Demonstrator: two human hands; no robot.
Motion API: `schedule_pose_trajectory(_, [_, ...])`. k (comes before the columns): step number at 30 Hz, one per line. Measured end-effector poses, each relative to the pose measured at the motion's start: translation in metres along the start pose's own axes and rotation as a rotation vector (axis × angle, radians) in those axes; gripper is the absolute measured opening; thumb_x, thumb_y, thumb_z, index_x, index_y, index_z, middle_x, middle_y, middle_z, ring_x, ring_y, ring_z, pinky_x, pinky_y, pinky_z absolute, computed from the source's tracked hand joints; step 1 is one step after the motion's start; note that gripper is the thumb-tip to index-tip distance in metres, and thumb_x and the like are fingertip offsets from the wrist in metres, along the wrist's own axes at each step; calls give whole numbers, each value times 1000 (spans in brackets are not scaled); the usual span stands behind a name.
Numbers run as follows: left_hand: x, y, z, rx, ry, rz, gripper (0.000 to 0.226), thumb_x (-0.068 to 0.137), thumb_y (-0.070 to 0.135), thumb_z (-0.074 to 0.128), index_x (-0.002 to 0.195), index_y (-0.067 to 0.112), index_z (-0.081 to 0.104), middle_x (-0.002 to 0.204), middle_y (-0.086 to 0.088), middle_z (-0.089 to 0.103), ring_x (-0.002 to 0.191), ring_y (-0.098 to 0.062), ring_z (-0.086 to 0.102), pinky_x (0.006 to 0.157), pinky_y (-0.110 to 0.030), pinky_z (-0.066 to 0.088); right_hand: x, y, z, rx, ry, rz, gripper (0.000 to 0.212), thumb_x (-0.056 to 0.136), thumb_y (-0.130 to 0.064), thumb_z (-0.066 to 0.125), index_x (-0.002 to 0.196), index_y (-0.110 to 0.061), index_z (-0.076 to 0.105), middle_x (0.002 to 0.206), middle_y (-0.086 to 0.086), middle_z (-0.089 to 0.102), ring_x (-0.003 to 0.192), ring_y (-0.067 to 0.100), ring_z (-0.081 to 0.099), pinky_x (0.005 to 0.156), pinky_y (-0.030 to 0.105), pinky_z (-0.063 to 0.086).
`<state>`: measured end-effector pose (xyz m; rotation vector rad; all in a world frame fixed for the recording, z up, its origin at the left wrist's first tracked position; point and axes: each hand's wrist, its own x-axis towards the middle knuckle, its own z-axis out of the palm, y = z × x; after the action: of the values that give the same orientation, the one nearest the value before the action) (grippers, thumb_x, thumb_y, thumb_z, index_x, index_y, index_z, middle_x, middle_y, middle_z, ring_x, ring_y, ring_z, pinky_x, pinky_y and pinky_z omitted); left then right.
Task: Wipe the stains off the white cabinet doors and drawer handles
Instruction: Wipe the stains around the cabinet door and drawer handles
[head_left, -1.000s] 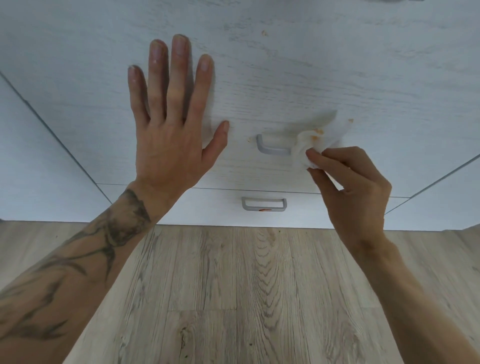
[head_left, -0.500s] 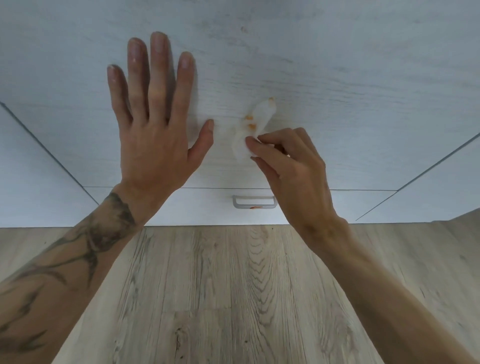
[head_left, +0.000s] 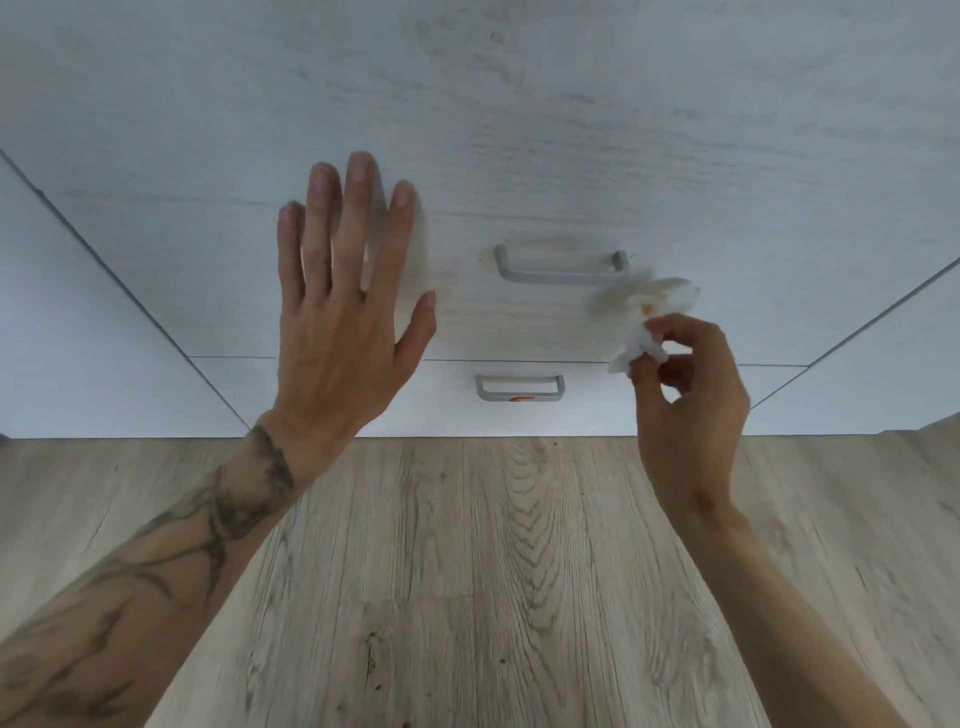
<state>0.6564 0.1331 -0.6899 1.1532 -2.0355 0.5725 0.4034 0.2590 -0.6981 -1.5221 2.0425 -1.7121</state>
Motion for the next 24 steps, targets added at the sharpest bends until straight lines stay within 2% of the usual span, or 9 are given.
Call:
schedule_pose_trajectory(3, [-25,2,12,-26,-52,16,69,111,37,48,166,6,21,170,-22,5,158,-47,11,130,-60,9,-12,13,9,-20,-90,40,31,96,7,65,109,-20,72,115,-4,64,94,14,70,81,12,53])
schedule_pose_trajectory(6, [-41,2,24,-23,-92,13,70,110,37,50,166,7,21,171,-22,8,159,-45,10,130,-61,10,-23,21,19,20,-188,116,37,93,7,70,122,-16,75,122,-4,63,96,10,73,87,11,55])
schedule_pose_trajectory(10, [-47,2,34,6,-110,1,72,111,41,48,167,9,17,171,-24,11,158,-48,12,128,-66,12,-38,34,32,19,-234,118,31,93,-3,79,116,-24,78,117,-6,66,89,4,73,77,8,53])
schedule_pose_trajectory(13, [-48,3,39,41,-110,0,74,112,47,44,167,10,11,170,-25,11,157,-49,12,128,-66,10,-45,48,41,-102,-261,28,24,92,-12,82,112,-24,80,113,-10,65,90,4,66,73,13,53])
schedule_pose_trajectory(16, [-49,4,42,79,-108,-4,75,112,50,42,166,10,8,169,-23,6,156,-49,13,128,-66,10,-49,62,50,-268,-292,-124,22,90,-17,84,111,-21,81,117,-7,64,107,10,53,82,11,43])
schedule_pose_trajectory(18, [-48,5,43,95,-108,-8,76,112,50,42,166,9,8,169,-25,10,156,-50,15,128,-66,12,-49,71,56,-319,-283,-235,22,89,-12,84,111,-18,81,120,-1,68,113,19,56,87,20,48])
schedule_pose_trajectory(20, [-48,5,43,100,-109,-8,75,112,49,43,166,7,12,168,-27,15,155,-52,18,127,-67,14,-48,79,59,-317,-247,-309,21,90,-7,84,109,-15,82,117,3,72,111,24,62,89,31,54])
schedule_pose_trajectory(24, [-48,5,44,105,-114,-7,74,112,48,44,166,6,16,167,-25,12,154,-53,20,126,-68,14,-46,90,65,-314,-182,-374,22,91,-9,83,112,-15,81,112,3,75,105,25,68,95,33,49])
